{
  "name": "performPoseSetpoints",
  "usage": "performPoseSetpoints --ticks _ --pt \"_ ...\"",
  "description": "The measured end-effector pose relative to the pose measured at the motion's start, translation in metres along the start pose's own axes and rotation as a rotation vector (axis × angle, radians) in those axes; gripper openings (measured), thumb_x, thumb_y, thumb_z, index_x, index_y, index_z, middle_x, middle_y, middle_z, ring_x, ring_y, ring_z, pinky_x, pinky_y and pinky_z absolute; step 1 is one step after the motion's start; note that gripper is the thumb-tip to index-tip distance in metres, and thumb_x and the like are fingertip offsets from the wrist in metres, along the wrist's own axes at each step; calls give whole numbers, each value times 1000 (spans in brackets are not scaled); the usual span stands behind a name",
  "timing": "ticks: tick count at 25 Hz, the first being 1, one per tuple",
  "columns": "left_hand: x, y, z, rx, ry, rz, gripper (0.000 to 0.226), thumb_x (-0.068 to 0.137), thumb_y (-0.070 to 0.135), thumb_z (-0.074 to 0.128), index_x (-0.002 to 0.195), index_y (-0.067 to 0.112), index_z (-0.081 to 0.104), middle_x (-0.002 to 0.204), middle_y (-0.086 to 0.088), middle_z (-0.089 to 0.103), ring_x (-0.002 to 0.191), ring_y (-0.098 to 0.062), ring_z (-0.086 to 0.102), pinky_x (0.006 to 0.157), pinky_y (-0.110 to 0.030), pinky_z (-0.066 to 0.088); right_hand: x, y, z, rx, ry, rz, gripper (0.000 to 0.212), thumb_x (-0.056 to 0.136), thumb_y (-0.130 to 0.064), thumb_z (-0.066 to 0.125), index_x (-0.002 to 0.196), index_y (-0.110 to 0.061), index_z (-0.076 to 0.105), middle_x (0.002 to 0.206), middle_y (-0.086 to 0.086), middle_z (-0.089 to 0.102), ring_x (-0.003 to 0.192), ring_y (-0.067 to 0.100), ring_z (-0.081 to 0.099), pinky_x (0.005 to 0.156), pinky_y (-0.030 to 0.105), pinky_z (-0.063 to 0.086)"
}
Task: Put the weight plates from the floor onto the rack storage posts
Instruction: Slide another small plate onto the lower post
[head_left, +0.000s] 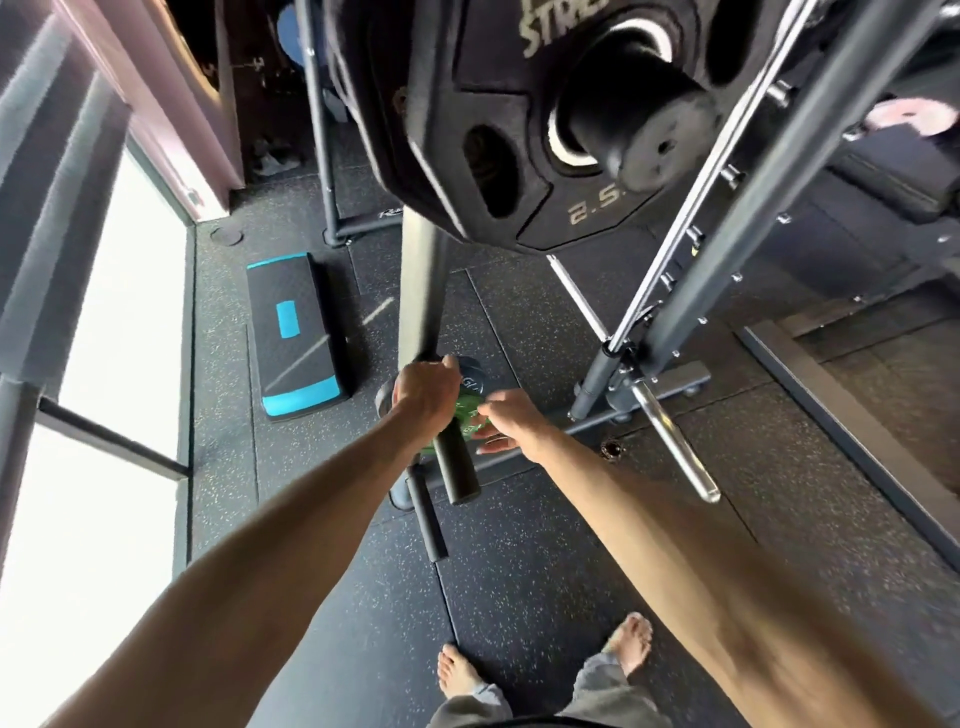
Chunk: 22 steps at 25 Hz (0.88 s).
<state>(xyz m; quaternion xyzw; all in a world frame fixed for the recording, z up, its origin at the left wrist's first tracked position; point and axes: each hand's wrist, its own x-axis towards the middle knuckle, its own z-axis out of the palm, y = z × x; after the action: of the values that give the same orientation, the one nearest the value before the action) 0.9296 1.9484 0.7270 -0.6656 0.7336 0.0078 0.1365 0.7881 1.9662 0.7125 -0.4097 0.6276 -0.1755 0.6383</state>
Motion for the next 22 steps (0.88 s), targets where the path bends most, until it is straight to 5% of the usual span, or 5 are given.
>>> performPoseSetpoints --ticks 4,8,13,18,22 --pt "18 82 -38 38 5 230 19 97 17 52 112 9 61 99 -6 70 89 -22 69 67 -33 53 -4 19 -69 -561 156 -199 29 95 -4 48 116 6 64 115 24 69 100 32 69 90 43 56" --pt "31 209 -58 -27 -131 522 27 99 25 53 119 7 61 111 -11 70 103 -28 68 85 -38 54 -17 77 -183 -767 293 -232 26 98 -14 46 116 -3 62 111 20 69 100 35 69 84 42 57" --pt "61 392 -53 -105 -399 603 31 95 30 54 117 10 62 114 -12 70 98 -30 70 71 -34 52 -53 161 -350 -767 405 -68 35 98 -22 44 125 -5 58 117 22 67 104 36 67 83 39 53" --pt "73 553 -66 -140 -405 665 33 98 32 47 119 8 57 125 -15 63 116 -32 60 91 -37 47 -93 226 -489 -708 458 117 36 99 -22 41 129 -9 57 133 19 60 119 36 60 98 42 51" --pt "87 632 -66 -79 -423 710 35 101 30 45 122 6 57 128 -16 62 118 -31 59 94 -37 46 -91 262 -566 -637 404 237 35 98 -9 40 130 -7 55 132 16 60 114 32 62 90 37 52"
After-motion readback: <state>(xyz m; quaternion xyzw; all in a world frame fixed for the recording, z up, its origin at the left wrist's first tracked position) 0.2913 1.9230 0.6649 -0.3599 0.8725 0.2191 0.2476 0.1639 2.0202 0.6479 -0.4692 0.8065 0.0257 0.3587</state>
